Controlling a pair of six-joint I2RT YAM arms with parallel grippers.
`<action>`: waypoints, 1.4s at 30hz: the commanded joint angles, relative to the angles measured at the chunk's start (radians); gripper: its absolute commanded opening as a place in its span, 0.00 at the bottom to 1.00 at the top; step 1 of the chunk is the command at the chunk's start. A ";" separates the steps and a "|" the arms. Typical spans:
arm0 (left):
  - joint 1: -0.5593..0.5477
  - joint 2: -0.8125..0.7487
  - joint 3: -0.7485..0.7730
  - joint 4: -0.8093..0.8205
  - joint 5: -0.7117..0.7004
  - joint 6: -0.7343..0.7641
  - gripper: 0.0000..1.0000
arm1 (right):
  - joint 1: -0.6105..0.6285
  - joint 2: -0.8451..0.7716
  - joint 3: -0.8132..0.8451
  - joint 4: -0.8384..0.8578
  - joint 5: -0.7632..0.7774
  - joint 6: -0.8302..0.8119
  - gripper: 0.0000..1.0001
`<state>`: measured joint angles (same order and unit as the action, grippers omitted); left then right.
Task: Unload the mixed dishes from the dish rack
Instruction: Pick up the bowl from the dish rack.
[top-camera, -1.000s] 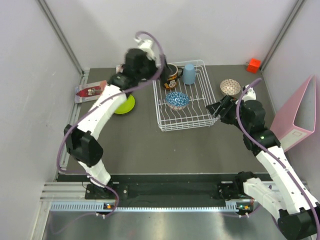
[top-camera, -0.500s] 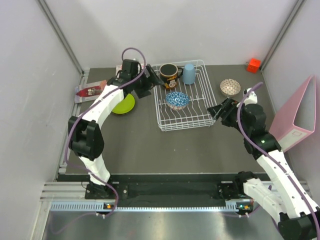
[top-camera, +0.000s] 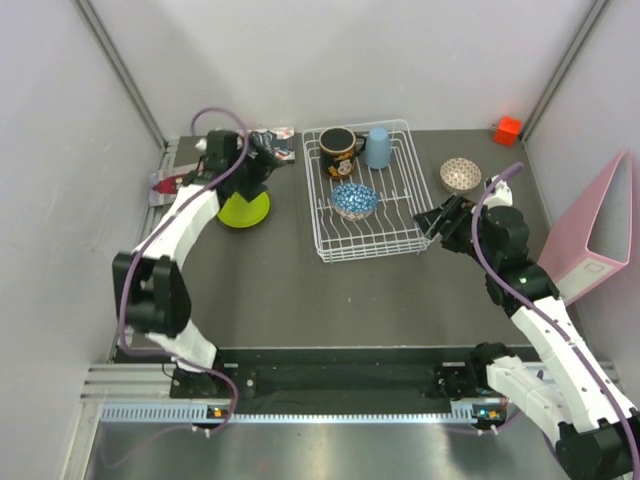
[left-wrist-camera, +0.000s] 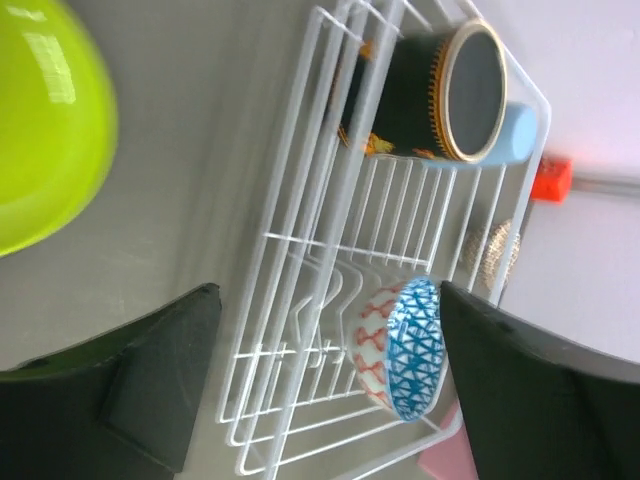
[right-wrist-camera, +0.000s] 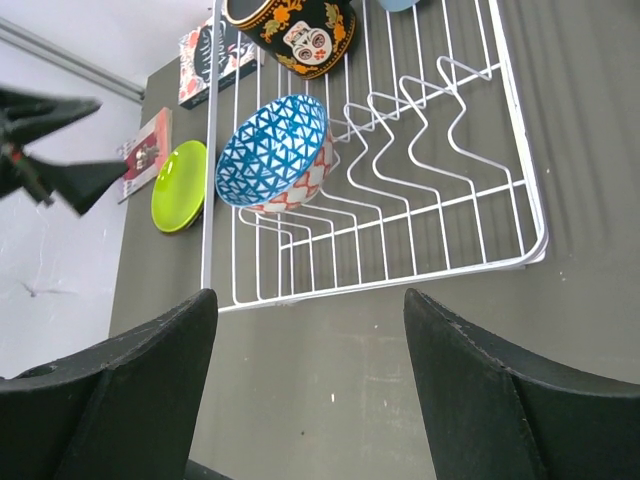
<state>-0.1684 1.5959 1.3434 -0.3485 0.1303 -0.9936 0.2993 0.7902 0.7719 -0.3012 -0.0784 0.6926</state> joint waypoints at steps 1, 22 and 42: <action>-0.088 0.108 0.230 -0.113 0.107 0.133 0.97 | 0.012 -0.011 -0.013 0.051 0.019 0.004 0.75; -0.327 0.377 0.470 -0.373 -0.146 0.139 0.61 | 0.011 0.007 -0.045 0.066 0.014 -0.008 0.75; -0.352 0.461 0.493 -0.345 -0.083 0.139 0.38 | 0.012 0.023 -0.065 0.077 0.002 -0.016 0.75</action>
<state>-0.5156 2.0388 1.8065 -0.7147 0.0242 -0.8555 0.2993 0.8143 0.7063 -0.2714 -0.0731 0.6895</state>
